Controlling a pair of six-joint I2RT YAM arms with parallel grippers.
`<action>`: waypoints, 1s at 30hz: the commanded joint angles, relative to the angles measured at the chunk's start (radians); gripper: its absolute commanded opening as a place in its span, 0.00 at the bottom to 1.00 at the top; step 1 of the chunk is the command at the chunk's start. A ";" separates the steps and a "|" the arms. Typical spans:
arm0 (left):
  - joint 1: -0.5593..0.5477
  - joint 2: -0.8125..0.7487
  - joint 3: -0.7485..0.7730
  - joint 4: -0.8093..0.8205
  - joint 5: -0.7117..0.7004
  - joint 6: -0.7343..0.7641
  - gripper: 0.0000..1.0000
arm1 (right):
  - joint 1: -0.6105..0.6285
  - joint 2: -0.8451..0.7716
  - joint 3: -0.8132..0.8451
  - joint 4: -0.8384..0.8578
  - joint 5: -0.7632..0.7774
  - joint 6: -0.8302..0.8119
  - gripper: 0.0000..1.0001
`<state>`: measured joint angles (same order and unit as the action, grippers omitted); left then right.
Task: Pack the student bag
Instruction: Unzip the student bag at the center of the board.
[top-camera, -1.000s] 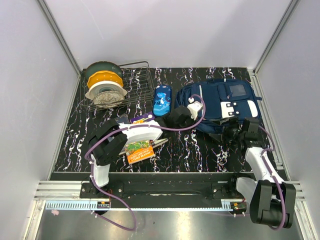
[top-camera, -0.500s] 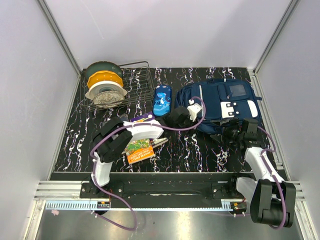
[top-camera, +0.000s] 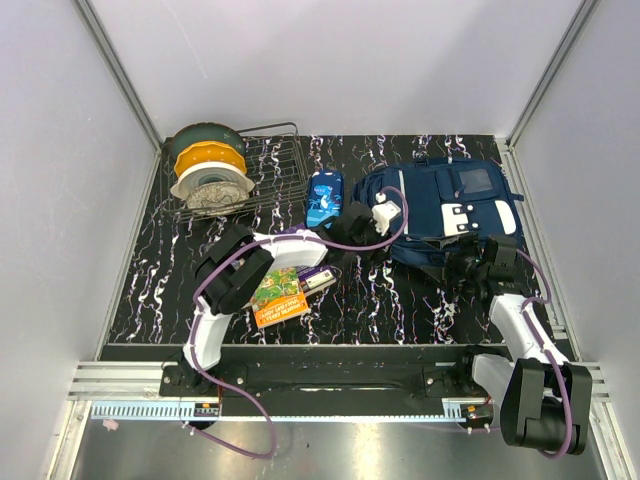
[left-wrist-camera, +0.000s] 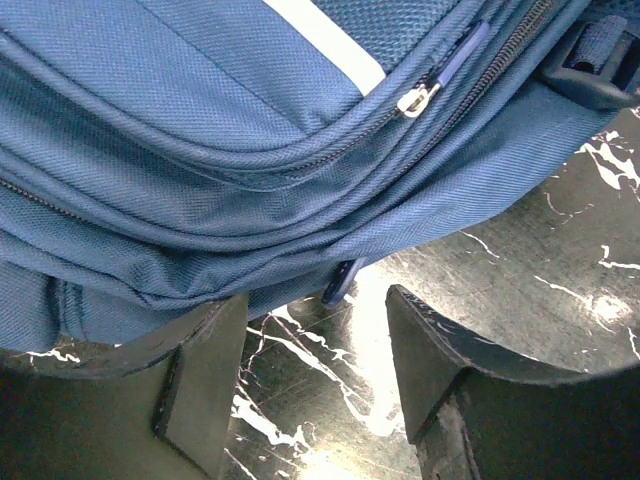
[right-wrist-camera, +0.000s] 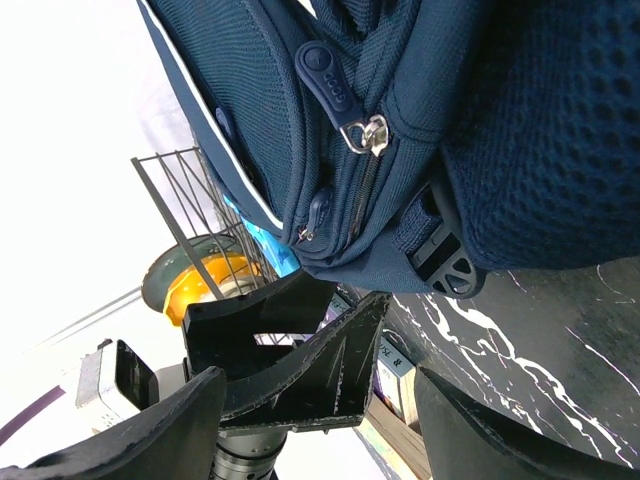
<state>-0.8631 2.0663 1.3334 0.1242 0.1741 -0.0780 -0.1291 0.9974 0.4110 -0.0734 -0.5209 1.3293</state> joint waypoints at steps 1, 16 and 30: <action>-0.007 0.011 0.043 0.054 0.080 0.030 0.61 | 0.006 -0.002 0.003 0.044 -0.021 -0.005 0.80; -0.048 0.071 0.102 0.026 0.051 -0.002 0.52 | 0.006 0.010 0.006 0.053 -0.025 -0.008 0.80; -0.074 0.084 0.087 0.060 -0.056 -0.063 0.07 | 0.006 -0.048 0.028 -0.068 0.059 -0.048 0.81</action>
<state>-0.9184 2.1296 1.4006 0.1360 0.1513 -0.1238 -0.1291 0.9943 0.4110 -0.0910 -0.5148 1.3087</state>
